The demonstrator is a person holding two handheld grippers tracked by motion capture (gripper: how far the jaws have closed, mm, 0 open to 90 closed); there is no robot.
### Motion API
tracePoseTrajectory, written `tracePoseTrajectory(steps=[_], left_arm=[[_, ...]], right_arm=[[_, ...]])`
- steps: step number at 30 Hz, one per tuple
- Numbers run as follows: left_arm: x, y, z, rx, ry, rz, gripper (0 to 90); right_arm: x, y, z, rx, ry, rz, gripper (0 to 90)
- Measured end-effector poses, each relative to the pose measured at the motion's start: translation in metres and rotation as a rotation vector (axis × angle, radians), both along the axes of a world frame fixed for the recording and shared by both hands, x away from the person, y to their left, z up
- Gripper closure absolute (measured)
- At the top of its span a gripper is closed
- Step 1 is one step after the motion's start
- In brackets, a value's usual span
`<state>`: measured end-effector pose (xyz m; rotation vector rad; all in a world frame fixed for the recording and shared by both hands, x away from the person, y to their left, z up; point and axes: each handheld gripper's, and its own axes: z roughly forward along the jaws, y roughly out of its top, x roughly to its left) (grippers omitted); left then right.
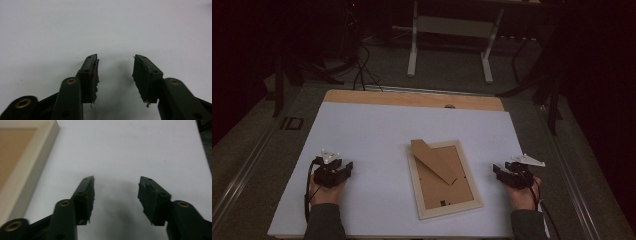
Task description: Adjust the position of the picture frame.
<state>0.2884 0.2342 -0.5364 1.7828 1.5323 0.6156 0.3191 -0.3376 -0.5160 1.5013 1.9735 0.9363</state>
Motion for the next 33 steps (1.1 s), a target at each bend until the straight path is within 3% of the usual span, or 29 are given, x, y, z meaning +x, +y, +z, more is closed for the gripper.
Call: tracePoseTrajectory(steps=[5, 12, 19, 25, 30, 33], left_arm=[[-0.004, 0.003, 0.005, -0.038, -0.021, -0.002, 59.7], [-0.008, -0.004, 0.010, -0.041, -0.019, -0.076, 60.8], [-0.013, -0.019, 0.017, -0.034, -0.031, -0.172, 60.9], [-0.015, -0.029, 0.017, -0.054, -0.024, -0.226, 65.3], [-0.017, -0.036, 0.019, -0.046, -0.035, -0.274, 65.2], [-0.018, -0.036, 0.019, -0.046, -0.042, -0.288, 65.2]], right_arm=[[-0.001, -0.001, -0.001, 0.009, 0.006, 0.005, 49.0], [-0.004, 0.002, 0.003, 0.027, -0.013, 0.014, 48.7], [-0.007, 0.005, 0.008, 0.044, -0.057, 0.011, 55.4], [-0.010, 0.012, 0.010, 0.041, -0.054, 0.034, 59.0], [-0.011, 0.017, 0.014, 0.104, -0.019, 0.085, 59.0], [-0.015, 0.023, 0.015, 0.077, 0.000, 0.121, 59.4]])
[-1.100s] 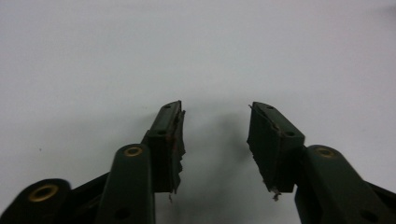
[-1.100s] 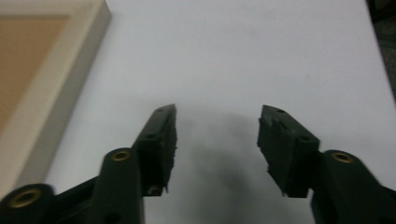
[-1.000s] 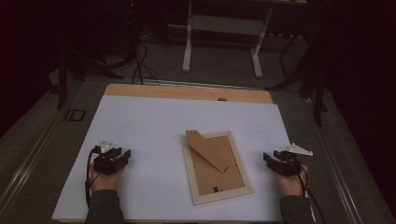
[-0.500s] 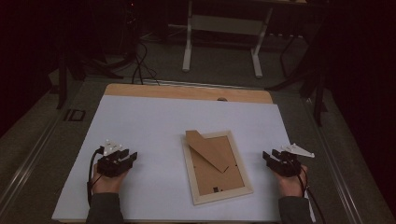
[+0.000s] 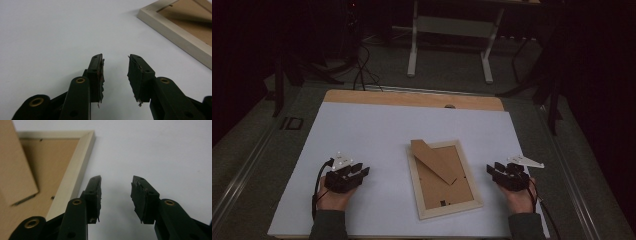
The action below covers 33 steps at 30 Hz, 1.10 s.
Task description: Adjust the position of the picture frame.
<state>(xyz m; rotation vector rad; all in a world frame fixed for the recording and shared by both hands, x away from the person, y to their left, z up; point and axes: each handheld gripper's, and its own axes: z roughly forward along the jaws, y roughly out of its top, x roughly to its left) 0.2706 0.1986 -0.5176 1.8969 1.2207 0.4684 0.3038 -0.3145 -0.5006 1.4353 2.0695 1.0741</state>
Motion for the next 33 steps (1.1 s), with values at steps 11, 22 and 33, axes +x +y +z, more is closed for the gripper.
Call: tracePoseTrajectory(steps=[11, 22, 33], left_arm=[[0.002, 0.006, -0.001, -0.022, 0.005, 0.010, 63.2], [0.003, 0.009, 0.001, -0.021, -0.001, -0.001, 66.3], [0.004, 0.010, -0.001, -0.016, -0.001, 0.010, 65.7]], right_arm=[[-0.017, 0.010, 0.006, -0.006, 0.034, 0.059, 60.1], [-0.042, 0.016, 0.005, -0.029, 0.044, 0.150, 65.1], [-0.056, 0.010, -0.007, -0.045, 0.083, 0.235, 77.9]])
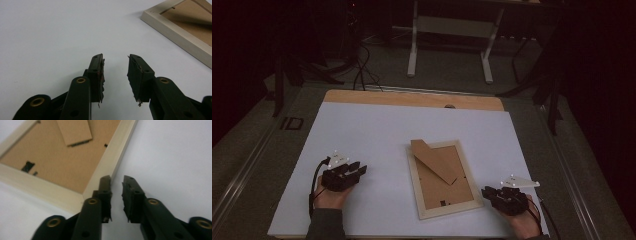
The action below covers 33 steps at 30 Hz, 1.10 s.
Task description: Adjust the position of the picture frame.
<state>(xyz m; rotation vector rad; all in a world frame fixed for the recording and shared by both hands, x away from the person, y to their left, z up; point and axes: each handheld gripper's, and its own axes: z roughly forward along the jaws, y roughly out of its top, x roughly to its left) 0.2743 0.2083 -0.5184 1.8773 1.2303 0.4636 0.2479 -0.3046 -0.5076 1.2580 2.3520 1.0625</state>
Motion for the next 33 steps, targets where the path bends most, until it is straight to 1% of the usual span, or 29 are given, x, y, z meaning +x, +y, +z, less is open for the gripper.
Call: tracePoseTrajectory(steps=[4, 6, 7, 9, 11, 15, 19, 28, 31, 33], left_arm=[[0.000, 0.001, -0.001, 0.002, 0.002, 0.006, 65.4], [0.000, 0.001, -0.001, 0.005, 0.003, 0.007, 65.4], [0.000, 0.001, -0.001, 0.005, 0.002, 0.008, 65.4], [0.000, 0.001, -0.001, 0.010, -0.001, 0.007, 65.4], [0.000, 0.001, -0.001, 0.012, -0.002, 0.007, 65.3], [0.000, 0.001, -0.001, 0.010, -0.002, 0.011, 65.1], [-0.001, 0.002, -0.002, 0.010, -0.002, 0.013, 65.0], [-0.001, 0.002, -0.002, 0.013, -0.005, 0.014, 65.0], [-0.001, 0.002, -0.002, 0.006, -0.006, 0.011, 65.9], [-0.001, 0.002, -0.002, -0.002, -0.003, 0.006, 67.7]], right_arm=[[-0.005, -0.001, -0.002, -0.013, -0.006, 0.027, 88.7], [-0.007, -0.002, -0.002, -0.015, -0.008, 0.036, 89.7], [-0.011, -0.002, -0.001, -0.018, -0.018, 0.060, 89.8], [-0.013, -0.002, 0.000, -0.021, -0.020, 0.067, 89.8], [-0.017, -0.002, 0.000, -0.007, -0.027, 0.080, 89.8], [-0.025, 0.001, 0.001, -0.004, -0.031, 0.107, 89.8], [-0.030, 0.004, -0.001, -0.015, -0.034, 0.139, 89.8], [-0.040, 0.009, -0.010, -0.043, 0.006, 0.190, 89.9], [-0.041, 0.010, -0.012, -0.060, 0.011, 0.199, 89.8], [-0.041, 0.009, -0.015, -0.061, 0.014, 0.192, 89.8]])
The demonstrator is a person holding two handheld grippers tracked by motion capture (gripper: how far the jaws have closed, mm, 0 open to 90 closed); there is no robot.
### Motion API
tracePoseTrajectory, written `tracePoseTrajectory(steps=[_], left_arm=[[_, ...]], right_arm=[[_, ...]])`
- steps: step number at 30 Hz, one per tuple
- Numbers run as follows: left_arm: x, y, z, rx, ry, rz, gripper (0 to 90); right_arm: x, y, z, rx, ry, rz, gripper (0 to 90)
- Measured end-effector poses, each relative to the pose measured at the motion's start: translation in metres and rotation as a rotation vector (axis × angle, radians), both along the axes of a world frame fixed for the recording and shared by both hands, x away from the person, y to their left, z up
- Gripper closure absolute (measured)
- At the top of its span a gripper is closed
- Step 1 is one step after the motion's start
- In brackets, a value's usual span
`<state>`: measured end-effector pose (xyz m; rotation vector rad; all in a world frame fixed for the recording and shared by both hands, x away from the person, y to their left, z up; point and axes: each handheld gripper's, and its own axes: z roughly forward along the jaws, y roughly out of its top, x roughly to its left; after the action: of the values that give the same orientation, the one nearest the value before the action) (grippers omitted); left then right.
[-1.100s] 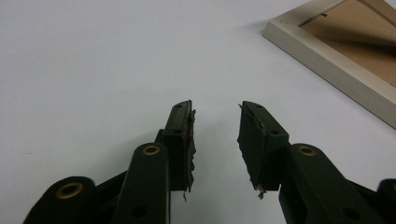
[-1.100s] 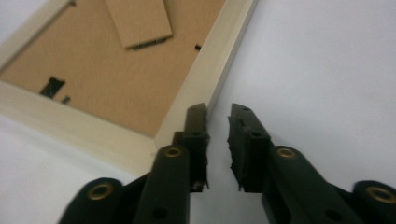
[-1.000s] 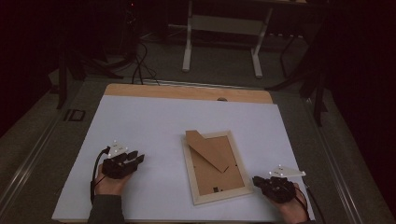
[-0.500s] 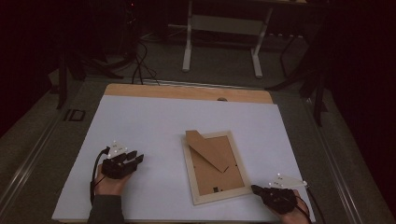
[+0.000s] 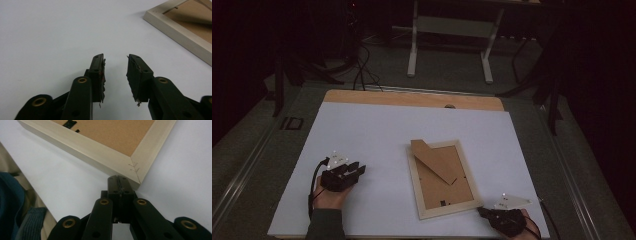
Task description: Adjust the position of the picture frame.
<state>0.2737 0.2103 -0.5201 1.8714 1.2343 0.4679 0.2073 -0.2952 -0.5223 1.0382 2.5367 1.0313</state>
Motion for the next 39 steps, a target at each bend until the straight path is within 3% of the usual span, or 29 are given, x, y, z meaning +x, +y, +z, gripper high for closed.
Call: tracePoseTrajectory(steps=[10, 18, 23, 31, 39], left_arm=[[0.000, -0.007, 0.005, 0.005, -0.002, -0.044, 89.9], [0.008, -0.013, 0.011, 0.003, 0.002, -0.079, 90.0], [0.018, -0.019, 0.011, -0.029, 0.002, -0.100, 90.0], [0.035, -0.027, 0.016, -0.016, 0.000, -0.115, 90.0], [0.056, -0.038, 0.018, 0.022, 0.006, -0.132, 90.0]], right_arm=[[0.004, 0.001, -0.004, -0.009, 0.013, -0.008, 89.9], [0.006, -0.001, -0.004, -0.002, 0.015, -0.026, 89.8], [0.011, -0.003, -0.004, 0.008, 0.017, -0.047, 89.8], [0.019, -0.006, -0.004, 0.006, 0.019, -0.079, 89.8], [0.031, -0.009, -0.004, 0.012, 0.021, -0.104, 89.8]])
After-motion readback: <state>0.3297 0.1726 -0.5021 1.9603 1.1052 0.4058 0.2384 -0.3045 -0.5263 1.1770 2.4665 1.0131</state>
